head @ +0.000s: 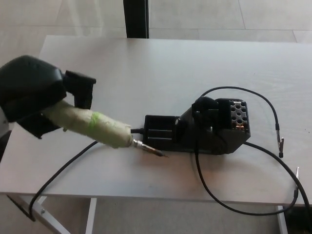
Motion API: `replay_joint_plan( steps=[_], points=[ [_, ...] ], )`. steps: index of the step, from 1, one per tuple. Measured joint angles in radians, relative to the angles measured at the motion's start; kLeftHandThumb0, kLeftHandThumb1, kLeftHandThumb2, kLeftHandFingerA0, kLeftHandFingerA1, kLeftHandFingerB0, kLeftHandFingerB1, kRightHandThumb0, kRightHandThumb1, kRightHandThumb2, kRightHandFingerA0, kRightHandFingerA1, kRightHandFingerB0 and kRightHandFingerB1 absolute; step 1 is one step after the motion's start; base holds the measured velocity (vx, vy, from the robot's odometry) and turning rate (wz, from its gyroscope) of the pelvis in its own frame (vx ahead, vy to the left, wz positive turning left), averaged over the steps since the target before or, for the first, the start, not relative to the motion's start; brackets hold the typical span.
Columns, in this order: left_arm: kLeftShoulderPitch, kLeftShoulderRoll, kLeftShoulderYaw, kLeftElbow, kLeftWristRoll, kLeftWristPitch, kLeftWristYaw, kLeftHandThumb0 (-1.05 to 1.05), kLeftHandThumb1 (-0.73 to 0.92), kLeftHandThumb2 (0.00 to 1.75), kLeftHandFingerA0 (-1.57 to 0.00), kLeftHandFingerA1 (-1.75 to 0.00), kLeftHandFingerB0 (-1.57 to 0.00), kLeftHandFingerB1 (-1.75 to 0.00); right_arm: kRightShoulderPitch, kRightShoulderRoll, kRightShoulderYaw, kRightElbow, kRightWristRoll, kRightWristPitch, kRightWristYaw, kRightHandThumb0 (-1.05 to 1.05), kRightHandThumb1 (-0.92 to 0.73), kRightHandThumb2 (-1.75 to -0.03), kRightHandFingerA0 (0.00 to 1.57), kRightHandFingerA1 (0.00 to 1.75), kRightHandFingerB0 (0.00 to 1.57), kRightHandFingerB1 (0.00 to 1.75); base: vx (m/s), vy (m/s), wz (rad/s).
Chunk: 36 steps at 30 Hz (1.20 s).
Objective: Use the left hand of the robot to grab the soldering gun kept on the middle of the table and pull it out of its base and keep it on the left side of the base
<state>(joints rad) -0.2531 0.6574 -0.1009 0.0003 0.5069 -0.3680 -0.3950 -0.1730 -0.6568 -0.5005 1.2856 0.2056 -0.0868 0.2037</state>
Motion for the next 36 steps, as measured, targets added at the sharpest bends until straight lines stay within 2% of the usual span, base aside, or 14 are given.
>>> replay_joint_plan(
  steps=[4, 5, 11, 12, 15, 16, 18, 19, 27, 30, 31, 34, 35, 36],
  points=[
    [0.084, -0.043, 0.014, -0.007, -0.018, 0.027, 0.005, -0.09, 0.57, 1.08, -0.87, -1.72, -0.77, -1.50, 0.001, 0.000, 0.004, 0.003, -0.001, 0.000, -0.005, -0.94, -0.42, -1.23, 1.17, 1.12, 0.58, 1.18, 0.00, 0.000, 0.00],
    [0.100, -0.057, 0.015, -0.006, -0.020, 0.029, 0.010, -0.15, 0.53, 1.12, -1.18, -1.38, -0.94, -1.21, 0.001, 0.000, 0.006, 0.003, -0.001, -0.001, -0.005, -0.94, -0.41, -1.20, 1.14, 1.12, 0.56, 1.16, 0.00, 0.000, 0.00],
    [0.131, -0.114, 0.010, 0.020, -0.018, 0.035, 0.037, -0.07, 0.58, 1.07, -0.89, -1.70, -0.78, -1.42, 0.002, 0.000, 0.015, 0.002, -0.002, -0.005, -0.006, -0.94, -0.42, -1.20, 1.16, 1.10, 0.55, 1.14, 0.00, 0.000, 0.00],
    [0.131, -0.119, 0.007, 0.026, -0.018, 0.036, 0.042, -0.14, 0.56, 1.13, -1.17, -1.37, -0.92, -1.17, 0.002, 0.000, 0.017, 0.002, -0.002, -0.006, -0.006, -0.93, -0.48, -1.09, 1.17, 1.08, 0.42, 1.37, 0.00, 0.000, 0.00],
    [0.121, -0.131, -0.008, 0.051, -0.008, 0.038, 0.060, -0.11, 0.55, 1.12, -1.20, -1.40, -0.95, -1.21, 0.002, 0.000, 0.018, 0.002, -0.002, -0.007, -0.007, -0.96, -0.48, -1.08, 1.14, 1.09, 0.42, 1.38, 0.00, 0.000, 0.00],
    [0.114, -0.135, -0.014, 0.064, -0.001, 0.038, 0.069, -0.07, 0.61, 1.09, -0.87, -1.73, -0.76, -1.52, 0.002, 0.000, 0.019, 0.002, -0.002, -0.007, -0.007, -0.98, -0.49, -1.08, 1.15, 1.10, 0.41, 1.41, 0.00, 0.000, 0.00],
    [0.100, -0.140, -0.027, 0.083, 0.011, 0.042, 0.082, -0.11, 0.55, 1.11, -1.17, -1.42, -0.94, -1.26, 0.003, 0.000, 0.021, 0.001, -0.002, -0.007, -0.007, -0.99, -0.47, -1.26, 1.17, 1.13, 0.54, 1.14, 0.00, 0.000, 0.00],
    [0.090, -0.140, -0.033, 0.094, 0.021, 0.045, 0.088, -0.08, 0.60, 1.05, -0.84, -1.74, -0.73, -1.55, 0.004, 0.000, 0.022, -0.001, -0.002, -0.008, -0.007, -1.00, -0.46, -1.26, 1.20, 1.14, 0.55, 1.14, 0.00, 0.000, 0.00],
    [-0.030, -0.072, -0.079, 0.207, 0.083, 0.058, 0.105, -0.06, 0.58, 0.97, -0.84, -1.74, -0.75, -1.51, 0.012, 0.000, 0.019, -0.006, 0.000, -0.010, -0.003, -0.98, -0.53, -1.04, 1.10, 1.10, 0.39, 1.35, 0.00, 0.000, 0.00],
    [-0.059, -0.048, -0.088, 0.235, 0.106, 0.061, 0.118, -0.09, 0.51, 1.00, -1.15, -1.35, -0.93, -1.19, 0.014, 0.000, 0.023, -0.010, -0.001, -0.010, -0.001, -0.97, -0.52, -1.04, 1.13, 1.08, 0.44, 1.36, 0.00, 0.000, 0.00],
    [-0.061, -0.043, -0.091, 0.239, 0.112, 0.062, 0.120, -0.10, 0.64, 0.82, -0.86, -1.58, -0.81, -1.20, 0.014, 0.000, 0.023, -0.010, -0.001, -0.010, -0.001, -0.99, -0.54, -1.05, 1.14, 1.08, 0.45, 1.35, 0.00, 0.000, 0.00],
    [-0.061, -0.035, -0.120, 0.244, 0.140, 0.073, 0.126, -0.18, 0.71, 0.68, -0.91, -1.24, -0.73, -0.65, 0.015, 0.000, 0.024, -0.013, -0.001, -0.010, -0.001, -1.02, -0.52, -1.03, 1.17, 1.07, 0.48, 1.36, 0.00, 0.000, 0.00],
    [-0.060, -0.033, -0.131, 0.244, 0.151, 0.076, 0.127, -0.36, 0.72, 0.61, -0.55, -0.64, -0.33, -0.35, 0.015, 0.000, 0.024, -0.013, -0.001, -0.010, -0.001, -1.00, -0.42, -1.19, 1.16, 1.10, 0.60, 1.18, 0.00, 0.000, 0.00],
    [-0.060, -0.029, -0.149, 0.243, 0.167, 0.083, 0.127, -0.36, 0.72, 0.61, -0.55, -0.64, -0.33, -0.35, 0.015, 0.000, 0.023, -0.013, -0.001, -0.010, -0.001, -1.00, -0.42, -1.19, 1.16, 1.10, 0.60, 1.18, 0.00, 0.000, 0.00]
  ],
)
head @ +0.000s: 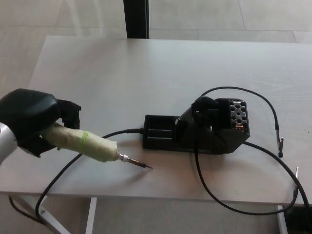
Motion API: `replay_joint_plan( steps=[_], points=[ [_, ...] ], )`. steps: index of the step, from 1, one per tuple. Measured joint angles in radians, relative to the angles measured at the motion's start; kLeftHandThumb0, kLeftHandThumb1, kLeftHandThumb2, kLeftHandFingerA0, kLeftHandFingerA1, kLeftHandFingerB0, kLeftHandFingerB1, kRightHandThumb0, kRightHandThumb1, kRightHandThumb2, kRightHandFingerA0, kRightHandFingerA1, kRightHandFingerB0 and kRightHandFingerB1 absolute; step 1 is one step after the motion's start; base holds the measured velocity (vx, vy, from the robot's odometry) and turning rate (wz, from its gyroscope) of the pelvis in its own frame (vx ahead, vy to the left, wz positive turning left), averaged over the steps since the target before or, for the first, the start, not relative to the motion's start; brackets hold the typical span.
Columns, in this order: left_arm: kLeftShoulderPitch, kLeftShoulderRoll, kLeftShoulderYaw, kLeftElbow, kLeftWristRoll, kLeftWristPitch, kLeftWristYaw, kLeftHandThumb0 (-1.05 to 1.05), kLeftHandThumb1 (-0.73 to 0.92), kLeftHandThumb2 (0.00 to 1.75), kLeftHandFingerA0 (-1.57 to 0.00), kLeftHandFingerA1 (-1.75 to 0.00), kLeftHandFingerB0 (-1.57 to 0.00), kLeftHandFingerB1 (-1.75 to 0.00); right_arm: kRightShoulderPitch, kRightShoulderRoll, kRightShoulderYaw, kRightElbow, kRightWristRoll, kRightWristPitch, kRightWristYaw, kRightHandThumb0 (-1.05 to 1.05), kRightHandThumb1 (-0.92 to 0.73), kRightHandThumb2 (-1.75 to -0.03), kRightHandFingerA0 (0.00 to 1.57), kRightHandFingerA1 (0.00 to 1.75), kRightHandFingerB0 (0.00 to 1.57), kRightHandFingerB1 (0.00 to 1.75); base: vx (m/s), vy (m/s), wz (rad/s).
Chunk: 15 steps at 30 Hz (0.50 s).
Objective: Use the left hand of the robot to grab the soldering gun kept on the middle of the table and pull it out of its base and keep it on the left side of the base
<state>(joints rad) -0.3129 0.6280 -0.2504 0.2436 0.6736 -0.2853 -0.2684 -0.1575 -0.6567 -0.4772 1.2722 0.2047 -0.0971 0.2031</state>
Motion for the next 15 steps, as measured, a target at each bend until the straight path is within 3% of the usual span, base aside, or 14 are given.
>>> replay_joint_plan(
  steps=[1, 2, 3, 4, 5, 6, 7, 8, 9, 11, 12, 13, 14, 15],
  points=[
    [0.000, 0.004, -0.018, -0.001, 0.014, 0.006, -0.003, -0.36, 0.72, 0.61, -0.55, -0.64, -0.33, -0.35, 0.000, 0.000, 0.000, 0.000, 0.000, 0.000, 0.000, -1.00, -0.42, -1.19, 1.16, 1.10, 0.60, 1.18, 0.00, 0.000, 0.00],
    [0.000, 0.007, -0.036, -0.003, 0.028, 0.012, -0.008, -0.44, 0.69, 0.63, -0.39, -0.49, -0.23, -0.32, 0.000, 0.000, 0.000, 0.000, 0.000, 0.000, 0.000, -1.01, -0.41, -1.19, 1.19, 1.08, 0.62, 1.20, 0.00, 0.000, 0.00],
    [0.000, 0.008, -0.051, -0.005, 0.039, 0.017, -0.011, -0.44, 0.69, 0.63, -0.39, -0.49, -0.23, -0.32, 0.000, 0.000, 0.000, 0.000, 0.000, 0.000, 0.000, -1.01, -0.41, -1.19, 1.19, 1.08, 0.62, 1.20, 0.00, 0.000, 0.00],
    [0.000, 0.009, -0.061, -0.006, 0.047, 0.020, -0.014, -0.46, 0.69, 0.61, -0.23, -0.46, -0.19, -0.31, 0.000, 0.000, 0.000, 0.000, 0.000, 0.000, 0.000, -1.00, -0.51, -1.03, 1.18, 1.04, 0.50, 1.34, 0.00, 0.000, 0.00],
    [0.000, 0.010, -0.083, -0.011, 0.064, 0.029, -0.021, -0.46, 0.69, 0.61, -0.23, -0.46, -0.19, -0.31, 0.000, 0.000, 0.000, 0.000, 0.000, 0.000, 0.000, -1.00, -0.51, -1.03, 1.18, 1.04, 0.50, 1.34, 0.00, 0.000, 0.00],
    [0.001, 0.012, -0.097, -0.020, 0.076, 0.038, -0.030, -0.47, 0.69, 0.62, -0.18, -0.48, -0.18, -0.31, 0.000, 0.000, 0.000, 0.000, -0.001, 0.000, 0.000, -1.02, -0.42, -1.19, 1.17, 1.08, 0.57, 1.19, 0.00, 0.000, 0.00],
    [0.002, 0.014, -0.109, -0.030, 0.089, 0.048, -0.039, -0.48, 0.71, 0.61, -0.06, -0.49, -0.15, -0.33, 0.000, 0.000, 0.001, 0.000, -0.001, 0.000, 0.000, -1.00, -0.52, -1.05, 1.18, 1.04, 0.49, 1.37, 0.00, 0.000, 0.00],
    [0.003, 0.015, -0.121, -0.039, 0.101, 0.057, -0.046, -0.32, 0.61, 1.10, -0.04, -0.56, 0.00, -0.50, -0.001, 0.000, 0.002, 0.000, -0.001, 0.000, 0.000, -1.02, -0.50, -1.04, 1.20, 1.03, 0.54, 1.35, 0.00, 0.000, 0.00],
    [0.003, 0.015, -0.134, -0.045, 0.113, 0.066, -0.052, -0.50, 0.70, 0.61, -0.02, -0.47, -0.15, -0.34, -0.001, 0.000, 0.004, 0.001, -0.001, 0.000, -0.001, -1.00, -0.44, -1.23, 1.25, 1.10, 0.64, 1.17, 0.00, 0.000, 0.00],
    [0.003, 0.015, -0.151, -0.051, 0.138, 0.076, -0.053, -0.52, 0.71, 0.61, 0.00, -0.42, -0.12, -0.34, -0.003, 0.000, 0.004, 0.002, -0.001, 0.000, -0.001, -0.98, -0.45, -1.23, 1.21, 1.09, 0.63, 1.17, 0.00, 0.000, 0.00],
    [0.003, 0.016, -0.158, -0.052, 0.148, 0.080, -0.053, -0.59, 0.60, 0.82, 0.00, -0.18, -0.08, -0.38, -0.003, 0.000, 0.004, 0.002, -0.001, 0.000, -0.001, -0.98, -0.50, -1.05, 1.17, 1.06, 0.46, 1.36, 0.00, 0.000, 0.00],
    [0.003, 0.017, -0.166, -0.056, 0.162, 0.084, -0.051, -0.66, 0.64, 0.78, 0.00, 0.00, -0.08, -0.29, -0.003, 0.000, 0.004, 0.002, -0.001, 0.000, -0.002, -0.99, -0.46, -1.25, 1.14, 1.10, 0.59, 1.15, 0.00, 0.000, 0.00],
    [0.003, 0.019, -0.172, -0.060, 0.176, 0.086, -0.046, -0.74, 0.48, 0.82, 0.00, -0.22, -0.03, -0.19, -0.003, 0.000, 0.004, 0.002, -0.001, 0.000, -0.002, -1.03, -0.48, -1.27, 1.15, 1.12, 0.58, 1.18, 0.00, 0.000, 0.00],
    [0.004, 0.021, -0.176, -0.065, 0.188, 0.088, -0.042, -0.74, 0.48, 0.82, 0.00, -0.22, -0.03, -0.19, -0.003, 0.000, 0.004, 0.002, -0.001, 0.000, -0.002, -1.03, -0.48, -1.27, 1.15, 1.12, 0.58, 1.18, 0.00, 0.000, 0.00]
  ],
)
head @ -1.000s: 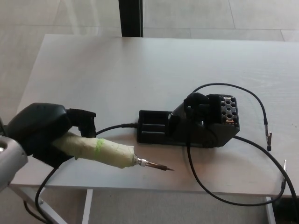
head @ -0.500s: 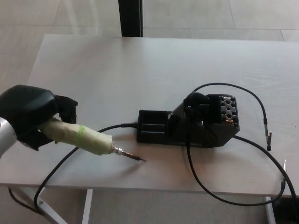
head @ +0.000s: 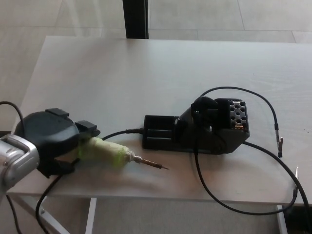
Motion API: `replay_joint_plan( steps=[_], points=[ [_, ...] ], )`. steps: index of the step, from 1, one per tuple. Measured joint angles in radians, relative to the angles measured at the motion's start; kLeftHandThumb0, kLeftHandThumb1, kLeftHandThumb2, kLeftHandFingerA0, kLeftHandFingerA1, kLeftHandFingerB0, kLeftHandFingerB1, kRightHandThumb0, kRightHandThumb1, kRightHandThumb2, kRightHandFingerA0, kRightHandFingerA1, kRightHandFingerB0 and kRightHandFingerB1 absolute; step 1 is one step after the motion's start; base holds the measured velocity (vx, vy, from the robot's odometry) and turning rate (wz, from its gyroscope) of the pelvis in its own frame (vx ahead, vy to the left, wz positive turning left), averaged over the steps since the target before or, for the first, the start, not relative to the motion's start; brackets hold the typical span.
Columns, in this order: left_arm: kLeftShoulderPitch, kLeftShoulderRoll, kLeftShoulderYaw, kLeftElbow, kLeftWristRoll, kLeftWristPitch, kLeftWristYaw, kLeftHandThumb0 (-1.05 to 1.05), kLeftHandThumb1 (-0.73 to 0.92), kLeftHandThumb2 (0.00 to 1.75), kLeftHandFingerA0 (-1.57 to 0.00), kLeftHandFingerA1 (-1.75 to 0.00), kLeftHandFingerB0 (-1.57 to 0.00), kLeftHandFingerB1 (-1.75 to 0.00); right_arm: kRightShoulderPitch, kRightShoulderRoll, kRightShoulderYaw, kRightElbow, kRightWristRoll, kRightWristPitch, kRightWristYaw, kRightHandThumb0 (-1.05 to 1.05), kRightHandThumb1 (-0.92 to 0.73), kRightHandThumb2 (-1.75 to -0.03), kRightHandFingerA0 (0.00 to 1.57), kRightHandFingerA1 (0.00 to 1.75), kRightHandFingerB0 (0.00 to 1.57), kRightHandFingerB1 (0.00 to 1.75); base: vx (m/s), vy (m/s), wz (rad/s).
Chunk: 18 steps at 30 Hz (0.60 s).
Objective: Use the left hand of the robot to grab the soldering gun kept on the middle of the table and pull it out of its base and keep it on the left side of the base
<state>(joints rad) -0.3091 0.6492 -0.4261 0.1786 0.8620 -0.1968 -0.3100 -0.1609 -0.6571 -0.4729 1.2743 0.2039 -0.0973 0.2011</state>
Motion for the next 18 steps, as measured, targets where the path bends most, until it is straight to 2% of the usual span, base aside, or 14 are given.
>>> replay_joint_plan(
  steps=[1, 2, 3, 5, 6, 7, 8, 9, 14, 15, 16, 17, 18],
  points=[
    [0.001, 0.003, -0.002, -0.005, 0.010, 0.001, 0.004, -0.84, 0.51, 0.83, 0.00, -0.21, -0.03, 0.00, 0.000, 0.000, 0.000, 0.000, 0.000, 0.000, 0.000, -1.01, -0.47, -1.26, 1.19, 1.13, 0.58, 1.18, 0.00, 0.000, 0.00],
    [0.003, 0.006, -0.003, -0.012, 0.023, 0.003, 0.007, -0.84, 0.62, 0.59, 0.00, 0.00, 0.00, 0.00, 0.000, 0.000, 0.000, 0.000, 0.000, 0.000, 0.000, -0.98, -0.40, -1.21, 1.18, 1.11, 0.59, 1.22, 0.00, 0.000, 0.00],
    [0.005, 0.007, -0.002, -0.018, 0.027, 0.008, 0.005, -0.91, 0.62, 0.59, 0.00, 0.00, 0.00, 0.00, 0.000, 0.000, 0.000, 0.000, 0.000, 0.000, 0.000, -1.01, -0.39, -1.21, 1.19, 1.11, 0.59, 1.27, 0.00, 0.000, 0.00],
    [0.008, 0.013, 0.008, -0.036, 0.023, 0.014, -0.012, -1.02, 0.64, 0.60, 0.00, 0.00, 0.00, 0.00, 0.000, 0.000, -0.001, 0.000, 0.001, 0.000, 0.000, -0.97, -0.43, -1.24, 1.21, 1.15, 0.58, 1.20, 0.00, 0.000, 0.00],
    [0.008, 0.016, 0.012, -0.043, 0.018, 0.015, -0.022, -1.02, 0.64, 0.60, 0.00, 0.00, 0.00, 0.00, 0.000, 0.000, -0.002, 0.000, 0.001, 0.000, 0.000, -0.97, -0.43, -1.24, 1.21, 1.15, 0.58, 1.20, 0.00, 0.000, 0.00],
    [0.008, 0.019, 0.022, -0.053, 0.008, 0.017, -0.043, -1.01, 0.63, 0.62, 0.00, 0.00, 0.00, 0.00, 0.000, 0.000, -0.003, 0.000, 0.001, 0.000, 0.000, -0.97, -0.43, -1.11, 1.19, 1.10, 0.45, 1.42, 0.00, 0.000, 0.00],
    [0.008, 0.019, 0.029, -0.059, -0.003, 0.018, -0.057, -1.04, 0.63, 0.60, 0.00, 0.00, 0.00, 0.00, 0.000, 0.000, -0.005, 0.000, 0.001, 0.000, 0.000, -1.01, -0.37, -1.19, 1.14, 1.14, 0.55, 1.23, 0.00, 0.000, 0.00],
    [0.009, 0.019, 0.038, -0.068, -0.014, 0.020, -0.071, -1.02, 0.62, 0.60, 0.00, 0.00, 0.00, 0.00, 0.000, 0.000, -0.007, 0.000, 0.002, 0.000, 0.000, -0.98, -0.41, -1.10, 1.11, 1.15, 0.44, 1.41, 0.00, 0.000, 0.00],
    [0.010, 0.013, 0.088, -0.118, -0.075, 0.038, -0.138, -1.04, 0.60, 0.59, 0.00, 0.00, 0.00, 0.00, 0.000, 0.000, -0.017, 0.000, 0.005, 0.000, 0.001, -1.01, -0.42, -1.07, 1.11, 1.16, 0.42, 1.43, 0.00, 0.000, 0.00],
    [0.009, 0.010, 0.097, -0.128, -0.087, 0.044, -0.150, -1.02, 0.59, 0.59, 0.00, 0.00, 0.00, 0.00, -0.001, 0.000, -0.018, 0.000, 0.005, 0.000, 0.001, -0.99, -0.44, -1.04, 1.14, 1.14, 0.36, 1.45, 0.00, 0.000, 0.00],
    [0.009, 0.006, 0.110, -0.142, -0.103, 0.052, -0.166, -1.03, 0.59, 0.59, 0.00, 0.00, 0.00, 0.00, -0.001, 0.000, -0.019, 0.000, 0.005, 0.000, 0.001, -1.01, -0.36, -1.16, 1.14, 1.14, 0.50, 1.21, 0.00, 0.000, 0.00],
    [0.009, 0.002, 0.123, -0.155, -0.118, 0.059, -0.178, -1.04, 0.59, 0.59, 0.00, 0.00, 0.00, 0.00, -0.001, 0.000, -0.019, 0.000, 0.005, 0.000, 0.001, -0.99, -0.45, -1.03, 1.13, 1.15, 0.32, 1.47, 0.00, 0.000, 0.00],
    [0.009, -0.001, 0.135, -0.164, -0.131, 0.063, -0.187, -1.01, 0.58, 0.59, 0.00, 0.00, 0.00, 0.00, -0.001, 0.000, -0.019, 0.000, 0.005, 0.000, 0.001, -1.01, -0.36, -1.16, 1.10, 1.16, 0.46, 1.18, 0.00, 0.000, 0.00]
  ],
)
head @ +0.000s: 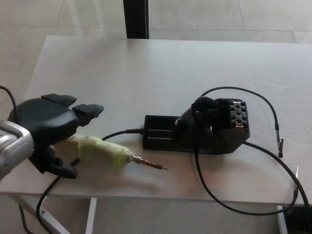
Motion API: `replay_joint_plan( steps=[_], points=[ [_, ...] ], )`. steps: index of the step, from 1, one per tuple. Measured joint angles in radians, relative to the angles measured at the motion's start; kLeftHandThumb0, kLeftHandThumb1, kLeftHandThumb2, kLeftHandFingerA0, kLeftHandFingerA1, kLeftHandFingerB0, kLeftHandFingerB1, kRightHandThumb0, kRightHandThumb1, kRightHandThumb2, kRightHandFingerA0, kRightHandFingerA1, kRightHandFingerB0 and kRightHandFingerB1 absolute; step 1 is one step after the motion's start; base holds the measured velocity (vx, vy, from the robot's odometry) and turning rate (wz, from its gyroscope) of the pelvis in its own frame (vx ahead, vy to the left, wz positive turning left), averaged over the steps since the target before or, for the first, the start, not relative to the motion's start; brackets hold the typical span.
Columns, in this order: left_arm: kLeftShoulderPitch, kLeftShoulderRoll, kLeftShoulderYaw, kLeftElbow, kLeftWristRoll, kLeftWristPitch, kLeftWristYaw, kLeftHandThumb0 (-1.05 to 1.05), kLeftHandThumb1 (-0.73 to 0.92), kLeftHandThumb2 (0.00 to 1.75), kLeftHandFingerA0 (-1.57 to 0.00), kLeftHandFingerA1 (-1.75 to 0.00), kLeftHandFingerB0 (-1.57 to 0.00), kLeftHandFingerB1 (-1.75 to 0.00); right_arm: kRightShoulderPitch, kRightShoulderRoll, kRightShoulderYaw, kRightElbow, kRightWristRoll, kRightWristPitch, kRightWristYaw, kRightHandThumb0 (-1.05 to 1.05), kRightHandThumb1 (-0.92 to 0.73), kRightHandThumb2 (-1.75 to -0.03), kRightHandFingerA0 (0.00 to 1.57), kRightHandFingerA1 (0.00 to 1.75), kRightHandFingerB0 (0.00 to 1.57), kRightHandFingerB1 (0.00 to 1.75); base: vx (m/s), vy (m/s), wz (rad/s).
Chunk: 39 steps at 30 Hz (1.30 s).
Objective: Use the left hand of the robot to grab the soldering gun kept on the middle of the table and pull it out of its base and keep it on the left side of the base
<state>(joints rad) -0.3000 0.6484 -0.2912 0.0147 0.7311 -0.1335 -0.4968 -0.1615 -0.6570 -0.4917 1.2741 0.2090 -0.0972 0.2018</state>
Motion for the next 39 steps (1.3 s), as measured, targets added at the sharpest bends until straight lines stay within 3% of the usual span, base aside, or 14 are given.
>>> replay_joint_plan(
  steps=[5, 6, 11, 17, 18, 20, 21, 27, 28, 30, 32, 33, 34, 39],
  points=[
    [-0.001, -0.024, 0.073, -0.029, -0.067, 0.025, -0.037, -0.99, 0.61, 0.59, 0.00, 0.00, 0.00, 0.00, 0.000, 0.000, 0.000, 0.000, -0.001, 0.000, 0.001, -0.99, -0.46, -1.01, 1.14, 1.12, 0.31, 1.46, 0.00, 0.000, 0.00],
    [-0.001, -0.028, 0.094, -0.035, -0.084, 0.031, -0.044, -0.95, 0.56, 0.79, 0.00, 0.00, 0.00, 0.00, 0.000, 0.000, 0.000, 0.000, -0.001, 0.000, 0.001, -1.00, -0.36, -1.17, 1.10, 1.17, 0.45, 1.17, 0.00, 0.000, 0.00],
    [-0.001, -0.034, 0.188, -0.050, -0.147, 0.049, -0.066, -0.92, 0.65, 0.60, 0.00, 0.00, 0.00, 0.00, -0.001, 0.000, 0.000, 0.000, -0.002, 0.000, 0.001, -1.03, -0.46, -1.06, 1.21, 1.15, 0.33, 1.44, 0.00, 0.000, 0.00],
    [0.049, -0.027, 0.372, -0.061, -0.237, 0.080, -0.105, -0.95, 0.65, 0.65, 0.00, 0.00, 0.00, 0.00, -0.002, 0.000, 0.000, 0.000, -0.002, 0.000, 0.001, -1.03, -0.46, -1.27, 1.21, 1.19, 0.52, 1.18, 0.00, 0.000, 0.00],
    [0.062, -0.026, 0.403, -0.062, -0.248, 0.087, -0.111, -0.93, 0.53, 0.82, 0.00, 0.00, 0.00, -0.01, -0.002, 0.000, 0.000, 0.000, -0.002, 0.000, 0.001, -1.03, -0.47, -1.05, 1.18, 1.18, 0.32, 1.44, 0.00, 0.000, 0.00],
    [0.090, -0.025, 0.466, -0.062, -0.269, 0.100, -0.121, -0.98, 0.57, 0.95, 0.00, -0.30, 0.00, -0.17, -0.002, 0.000, 0.001, 0.000, -0.003, 0.000, 0.001, -1.01, -0.50, -1.00, 1.10, 1.20, 0.30, 1.48, 0.00, 0.000, 0.00],
    [0.105, -0.024, 0.495, -0.062, -0.278, 0.105, -0.124, -0.97, 0.55, 0.93, 0.00, -0.37, 0.00, -0.29, -0.002, 0.000, 0.001, 0.000, -0.003, 0.000, 0.001, -1.05, -0.46, -1.27, 1.15, 1.19, 0.49, 1.17, 0.00, 0.000, 0.00],
    [0.206, -0.024, 0.678, -0.013, -0.336, 0.114, -0.129, -1.02, 0.61, 0.74, 0.00, -0.15, 0.00, -0.07, -0.002, 0.001, 0.001, 0.000, -0.003, 0.001, 0.001, -1.01, -0.41, -1.16, 1.08, 1.18, 0.42, 1.14, 0.00, 0.000, 0.00],
    [0.222, -0.024, 0.703, 0.001, -0.344, 0.114, -0.129, -1.02, 0.69, 1.03, 0.00, -0.43, 0.00, -0.25, -0.002, 0.001, 0.001, 0.000, -0.003, 0.001, 0.002, -1.00, -0.40, -1.16, 1.06, 1.19, 0.40, 1.13, 0.00, 0.000, 0.00],
    [0.256, -0.025, 0.757, 0.037, -0.362, 0.114, -0.126, -0.89, 0.77, 0.72, 0.00, 0.00, 0.00, 0.00, -0.002, 0.001, 0.001, 0.000, -0.003, 0.001, 0.002, -1.01, -0.40, -1.15, 1.07, 1.19, 0.40, 1.13, 0.00, 0.000, 0.00],
    [0.298, -0.031, 0.822, 0.088, -0.383, 0.115, -0.121, -1.05, 0.71, 0.99, 0.00, -0.45, 0.00, -0.24, -0.002, 0.001, 0.001, 0.000, -0.003, 0.001, 0.003, -0.98, -0.49, -1.07, 1.07, 1.22, 0.15, 1.51, 0.00, 0.000, 0.00],
    [0.310, -0.035, 0.843, 0.104, -0.390, 0.115, -0.119, -1.05, 0.68, 0.99, 0.00, -0.49, 0.00, -0.27, -0.002, 0.002, 0.001, 0.000, -0.002, 0.001, 0.003, -0.96, -0.49, -1.26, 1.10, 1.17, 0.38, 1.04, 0.00, 0.000, 0.00],
    [0.331, -0.043, 0.877, 0.136, -0.402, 0.117, -0.113, -1.05, 0.66, 1.02, 0.00, -0.51, 0.00, -0.29, -0.002, 0.002, 0.001, 0.000, -0.003, 0.001, 0.004, -0.96, -0.48, -1.26, 1.08, 1.18, 0.37, 1.04, 0.00, 0.000, 0.00],
    [0.424, -0.108, 1.000, 0.312, -0.445, 0.142, -0.080, -1.01, 0.65, 1.01, 0.00, -0.47, 0.00, -0.25, -0.002, 0.004, 0.001, 0.000, -0.003, 0.001, 0.006, -1.00, -0.55, -0.95, 1.14, 1.19, 0.14, 1.46, 0.00, 0.000, 0.00]
  ],
)
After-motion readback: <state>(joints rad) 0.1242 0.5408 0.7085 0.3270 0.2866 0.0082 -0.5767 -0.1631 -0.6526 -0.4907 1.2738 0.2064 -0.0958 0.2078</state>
